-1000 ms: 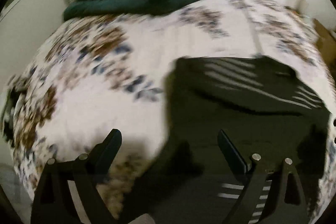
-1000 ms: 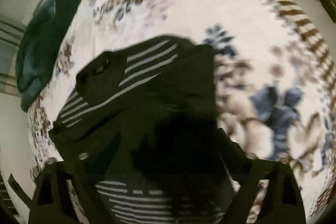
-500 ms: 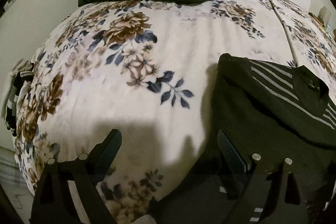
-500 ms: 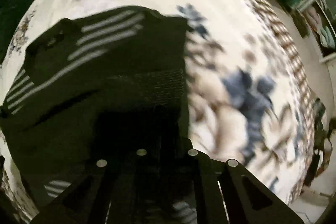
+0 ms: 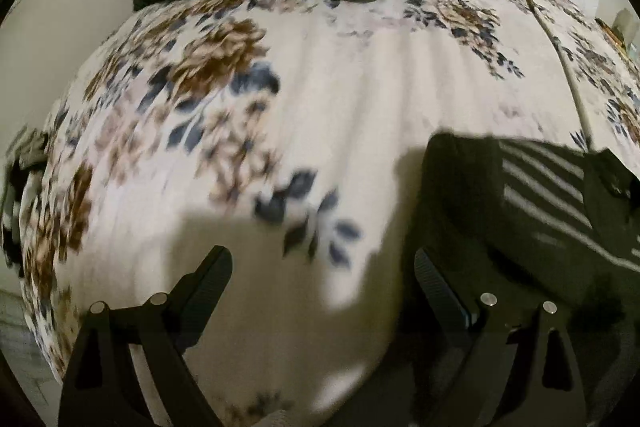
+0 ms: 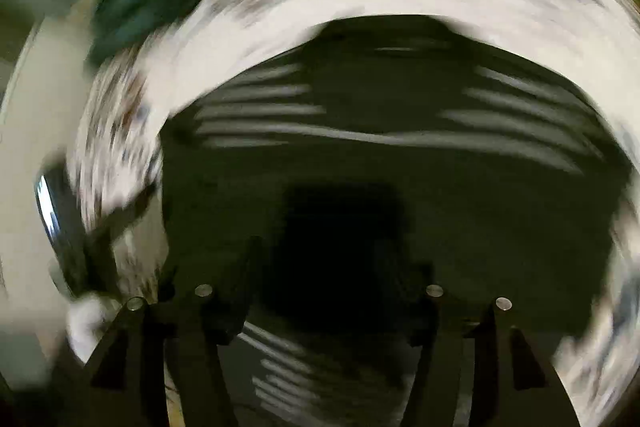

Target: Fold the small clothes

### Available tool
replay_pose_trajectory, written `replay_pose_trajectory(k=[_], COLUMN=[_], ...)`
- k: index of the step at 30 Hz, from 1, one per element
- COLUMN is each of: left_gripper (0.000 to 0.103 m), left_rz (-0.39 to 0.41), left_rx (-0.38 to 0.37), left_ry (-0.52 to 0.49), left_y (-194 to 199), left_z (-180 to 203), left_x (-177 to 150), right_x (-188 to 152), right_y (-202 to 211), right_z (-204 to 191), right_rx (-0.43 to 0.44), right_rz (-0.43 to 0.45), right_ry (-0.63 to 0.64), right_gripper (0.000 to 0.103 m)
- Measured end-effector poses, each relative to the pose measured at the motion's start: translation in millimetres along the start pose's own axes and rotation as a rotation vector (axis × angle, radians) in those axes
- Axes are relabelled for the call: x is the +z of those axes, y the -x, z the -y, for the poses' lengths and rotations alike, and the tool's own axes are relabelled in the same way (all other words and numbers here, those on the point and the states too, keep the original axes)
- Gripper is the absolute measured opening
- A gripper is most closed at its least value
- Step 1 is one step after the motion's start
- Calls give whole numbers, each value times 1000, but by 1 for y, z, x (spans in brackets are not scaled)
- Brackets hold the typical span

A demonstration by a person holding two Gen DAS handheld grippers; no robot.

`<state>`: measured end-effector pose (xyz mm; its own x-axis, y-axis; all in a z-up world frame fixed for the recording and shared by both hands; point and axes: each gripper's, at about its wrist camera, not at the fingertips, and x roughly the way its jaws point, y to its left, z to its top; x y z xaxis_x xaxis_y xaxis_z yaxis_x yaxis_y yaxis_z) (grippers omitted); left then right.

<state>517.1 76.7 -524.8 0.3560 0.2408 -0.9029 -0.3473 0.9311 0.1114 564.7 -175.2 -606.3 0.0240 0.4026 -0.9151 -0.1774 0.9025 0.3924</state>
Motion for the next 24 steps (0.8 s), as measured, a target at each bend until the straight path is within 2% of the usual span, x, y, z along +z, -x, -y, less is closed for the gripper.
replay_pose_trajectory(k=[2,4,5,9,11,12,14,15,17,20,23,24], left_gripper=[93,93,93,93,93,93,93,93,93,93,93,93], left_rz=[5,0,-6,-8,10,14,13,8,-11,-59,-108,-122], left_rx=[17,29,41,54,45,37,33,33,61,95,94,88], left_ry=[-41,-68,-79,-73,-39,-14,19,33,52,86,134,151], left_y=[-11,-23,-32,-42,-35,-31,-25,-23,-21,-23,-28,-30], left_z=[10,16,19,11,-2,-13,-27,-34,-45,-58,-67,-69], left_x=[14,27,36,61,67,67,60,52,31,-1,-26,-31], right_x=[17,31,36,57,62,63,65,63,65,65,63,64], right_y=[-48,-83,-89,-69,-54,-49,-44,-42,-39,-53,-87,-95], right_z=[-25,-37,-37,-10,1,5,1,-8,-33,-79,-125,-133], right_rx=[59,47,24,-63,-161,-164,-97,-60,11,60,22,-11], right_rz=[-139,-201,-190,29,102,116,96,90,60,-11,-97,-101], right_ry=[79,95,82,-130,-186,-200,-192,-162,-26,152,331,359], right_gripper=[60,59,58,55,56,56,56,57,63,64,64,63])
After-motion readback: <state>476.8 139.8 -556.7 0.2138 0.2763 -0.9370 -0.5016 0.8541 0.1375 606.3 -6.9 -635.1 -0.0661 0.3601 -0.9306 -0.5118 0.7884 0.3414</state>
